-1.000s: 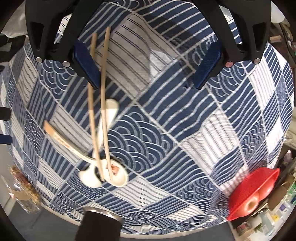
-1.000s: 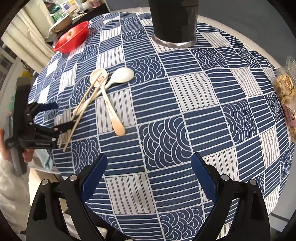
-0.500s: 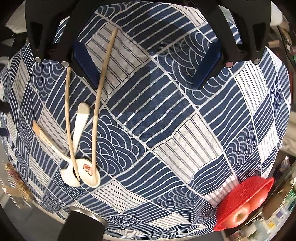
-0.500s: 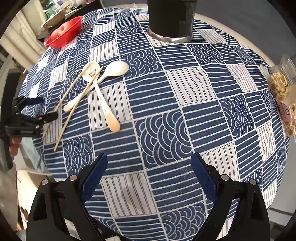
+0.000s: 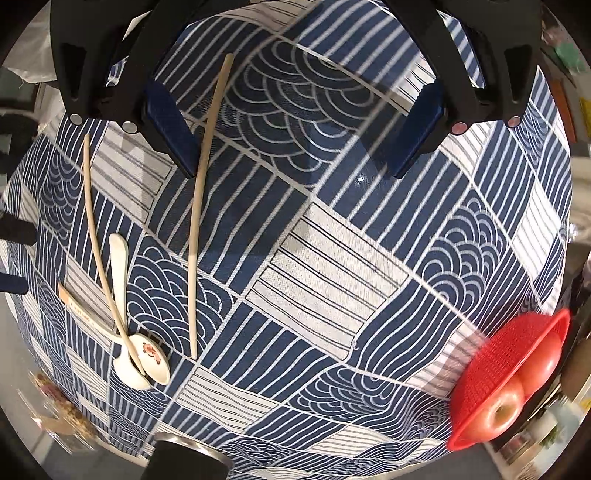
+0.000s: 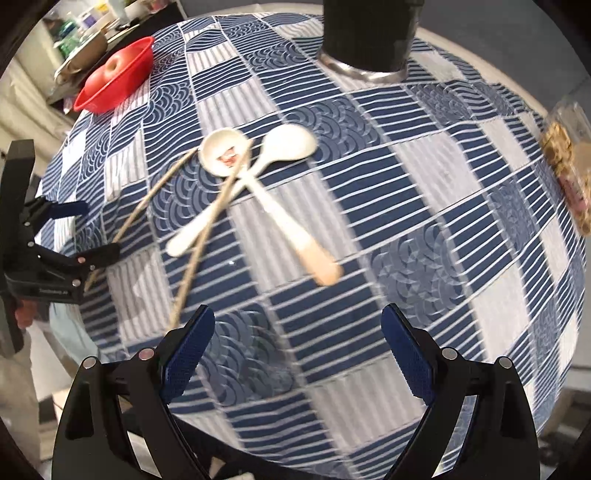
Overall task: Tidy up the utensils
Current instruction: 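Grasp a wooden stick with the left tool while the right tool grasps another stick, then lift both held sticks and carry them over the black cup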
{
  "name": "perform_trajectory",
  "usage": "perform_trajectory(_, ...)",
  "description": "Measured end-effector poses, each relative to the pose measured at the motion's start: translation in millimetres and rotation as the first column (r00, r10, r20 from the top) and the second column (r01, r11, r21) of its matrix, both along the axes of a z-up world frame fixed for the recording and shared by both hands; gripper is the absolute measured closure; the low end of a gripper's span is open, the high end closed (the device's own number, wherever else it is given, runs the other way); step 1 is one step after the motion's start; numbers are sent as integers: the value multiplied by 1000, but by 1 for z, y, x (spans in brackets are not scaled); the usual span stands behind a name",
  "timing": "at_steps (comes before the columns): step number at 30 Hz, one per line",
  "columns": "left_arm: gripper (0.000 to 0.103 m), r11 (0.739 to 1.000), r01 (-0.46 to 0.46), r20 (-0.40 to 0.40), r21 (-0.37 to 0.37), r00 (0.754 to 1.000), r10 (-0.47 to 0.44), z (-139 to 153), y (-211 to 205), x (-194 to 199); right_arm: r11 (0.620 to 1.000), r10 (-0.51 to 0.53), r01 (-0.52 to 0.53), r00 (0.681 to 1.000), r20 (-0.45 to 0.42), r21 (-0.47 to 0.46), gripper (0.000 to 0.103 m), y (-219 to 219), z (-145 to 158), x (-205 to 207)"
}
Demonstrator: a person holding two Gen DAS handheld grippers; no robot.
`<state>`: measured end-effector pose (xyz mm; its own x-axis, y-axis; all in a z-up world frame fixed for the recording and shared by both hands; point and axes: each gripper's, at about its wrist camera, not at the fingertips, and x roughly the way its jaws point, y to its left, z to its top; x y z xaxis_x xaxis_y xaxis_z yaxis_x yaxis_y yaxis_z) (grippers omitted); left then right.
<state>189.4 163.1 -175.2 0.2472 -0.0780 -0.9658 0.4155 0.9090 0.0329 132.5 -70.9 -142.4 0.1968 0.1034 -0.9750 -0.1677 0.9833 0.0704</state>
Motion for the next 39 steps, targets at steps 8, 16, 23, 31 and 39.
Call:
perform_trajectory(8,4,995,96,44,-11,994,-95,-1,-8,10,995,-91,91,996,7,-45,16,37,-25,0)
perform_trajectory(16,4,997,79,65,-22,995,-77,2,-9,17,977,-200,204,977,71,-58,6,35,-32,-17)
perform_trajectory(23,4,999,26,75,-31,997,-24,2,-5,4,971,-228,231,972,49,-57,7,32,-32,-17)
perform_trajectory(31,73,991,126,85,-41,989,-122,18,-3,-10,963,-264,263,964,8,65,98,18,-11,-17)
perform_trajectory(39,98,988,121,-11,-99,992,-122,24,24,-6,877,-393,366,919,28,310,98,-19,30,-36)
